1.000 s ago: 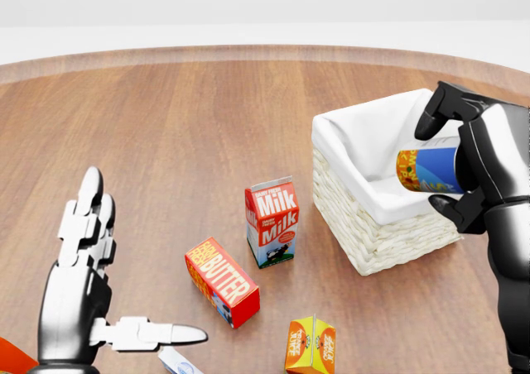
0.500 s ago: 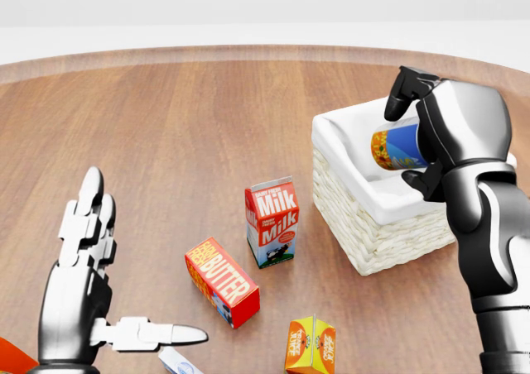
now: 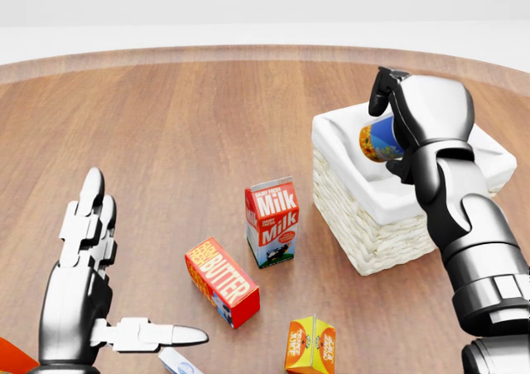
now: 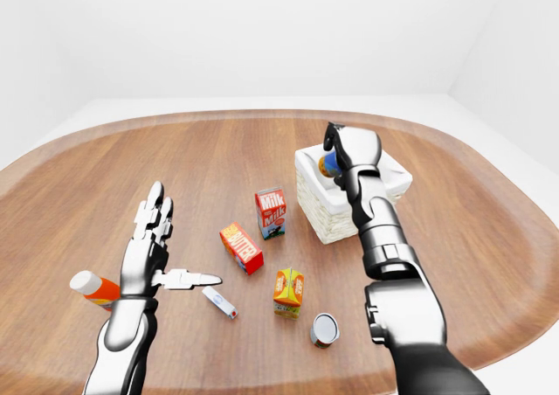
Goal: Pick up the alphabet soup and the tomato sauce, and put them in the basket.
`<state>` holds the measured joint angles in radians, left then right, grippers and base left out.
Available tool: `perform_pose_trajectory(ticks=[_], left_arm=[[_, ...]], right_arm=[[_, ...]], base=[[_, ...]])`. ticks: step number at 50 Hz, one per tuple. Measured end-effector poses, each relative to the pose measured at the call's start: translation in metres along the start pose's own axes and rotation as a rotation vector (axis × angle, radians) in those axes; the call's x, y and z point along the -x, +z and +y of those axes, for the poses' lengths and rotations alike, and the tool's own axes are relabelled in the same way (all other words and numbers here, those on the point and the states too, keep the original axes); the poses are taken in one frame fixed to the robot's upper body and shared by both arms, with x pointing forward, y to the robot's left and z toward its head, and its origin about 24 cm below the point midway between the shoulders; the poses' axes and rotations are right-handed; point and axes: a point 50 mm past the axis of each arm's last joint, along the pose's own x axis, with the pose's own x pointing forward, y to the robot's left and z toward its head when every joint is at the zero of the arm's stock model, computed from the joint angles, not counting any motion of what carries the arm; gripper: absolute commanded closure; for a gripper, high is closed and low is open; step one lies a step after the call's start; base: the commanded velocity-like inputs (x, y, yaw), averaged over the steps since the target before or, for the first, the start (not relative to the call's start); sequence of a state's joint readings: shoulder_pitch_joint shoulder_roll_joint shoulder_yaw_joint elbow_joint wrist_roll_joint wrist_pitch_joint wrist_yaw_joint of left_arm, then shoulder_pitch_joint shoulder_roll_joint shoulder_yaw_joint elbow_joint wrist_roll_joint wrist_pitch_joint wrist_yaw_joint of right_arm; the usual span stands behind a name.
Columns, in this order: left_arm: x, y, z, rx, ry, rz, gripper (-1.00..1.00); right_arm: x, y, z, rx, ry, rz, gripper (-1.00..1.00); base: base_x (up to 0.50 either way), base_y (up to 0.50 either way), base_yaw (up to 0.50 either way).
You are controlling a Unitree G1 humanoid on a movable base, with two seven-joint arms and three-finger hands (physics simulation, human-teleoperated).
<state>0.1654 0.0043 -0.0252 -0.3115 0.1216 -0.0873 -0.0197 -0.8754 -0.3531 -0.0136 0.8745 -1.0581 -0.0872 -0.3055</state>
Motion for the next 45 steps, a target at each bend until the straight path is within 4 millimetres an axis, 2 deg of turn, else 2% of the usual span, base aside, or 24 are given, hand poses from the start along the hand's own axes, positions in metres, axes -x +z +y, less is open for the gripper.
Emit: perform_pose_trajectory(ticks=[19,45], left_arm=[[-0.001,0.001,0.001,0.005,0.003,-0.007,-1.00],[0.000,0.001,0.001,0.005,0.001,-0.005,-1.00]], right_arm=[[-0.019,0.005,-0.003,0.056,0.019,0.019,1.00],[-0.020,0.011,0.006,0.091,0.069,0.024,1.00]], base=[[0.00,0.00,0.00],[0.00,0.00,0.00]])
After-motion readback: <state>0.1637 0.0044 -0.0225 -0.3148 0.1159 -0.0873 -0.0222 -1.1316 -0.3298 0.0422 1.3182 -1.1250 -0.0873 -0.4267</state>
